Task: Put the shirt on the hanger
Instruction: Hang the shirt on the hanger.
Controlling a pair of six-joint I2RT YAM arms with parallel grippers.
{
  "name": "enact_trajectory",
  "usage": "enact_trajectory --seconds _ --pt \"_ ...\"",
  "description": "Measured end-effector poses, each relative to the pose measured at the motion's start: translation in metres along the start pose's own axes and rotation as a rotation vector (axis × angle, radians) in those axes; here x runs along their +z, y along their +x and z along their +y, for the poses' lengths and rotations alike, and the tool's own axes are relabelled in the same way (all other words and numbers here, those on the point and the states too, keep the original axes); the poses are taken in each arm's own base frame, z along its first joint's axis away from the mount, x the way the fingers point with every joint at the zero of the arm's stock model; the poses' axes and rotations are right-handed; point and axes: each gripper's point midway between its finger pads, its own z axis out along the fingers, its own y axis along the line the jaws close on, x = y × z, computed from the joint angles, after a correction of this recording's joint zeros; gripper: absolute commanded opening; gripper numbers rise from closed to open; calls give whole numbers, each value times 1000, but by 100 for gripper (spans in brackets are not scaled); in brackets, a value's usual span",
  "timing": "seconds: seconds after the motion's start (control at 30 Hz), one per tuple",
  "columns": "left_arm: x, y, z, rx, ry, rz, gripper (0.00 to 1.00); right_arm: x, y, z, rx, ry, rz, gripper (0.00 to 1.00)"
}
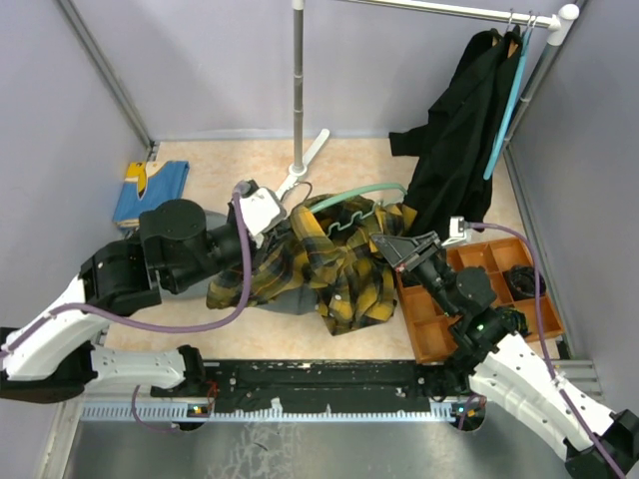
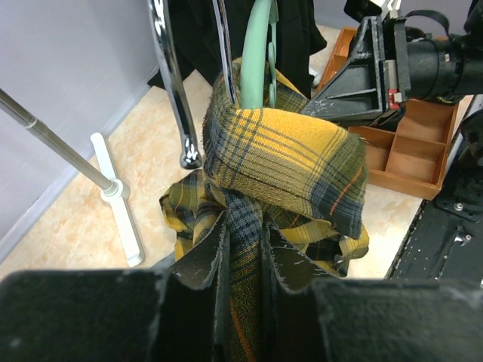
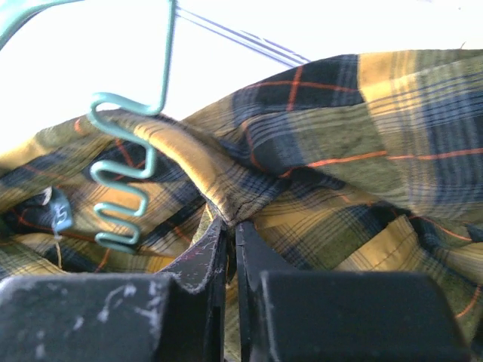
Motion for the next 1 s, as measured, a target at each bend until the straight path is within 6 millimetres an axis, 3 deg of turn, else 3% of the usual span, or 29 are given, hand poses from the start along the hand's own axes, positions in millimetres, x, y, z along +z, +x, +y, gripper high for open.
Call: enact_trajectory --seconds 0.23,0.57,1.0 --pt "-21 -8 0 -40 25 -50 0 4 -15 -14 -59 89 -76 0" --pt "-34 -8 -10 -66 95 -67 0 10 -73 20 -253 132 -218 0" --pt "-31 -11 -12 -73 109 -81 0 -6 -102 41 -558 198 -243 0"
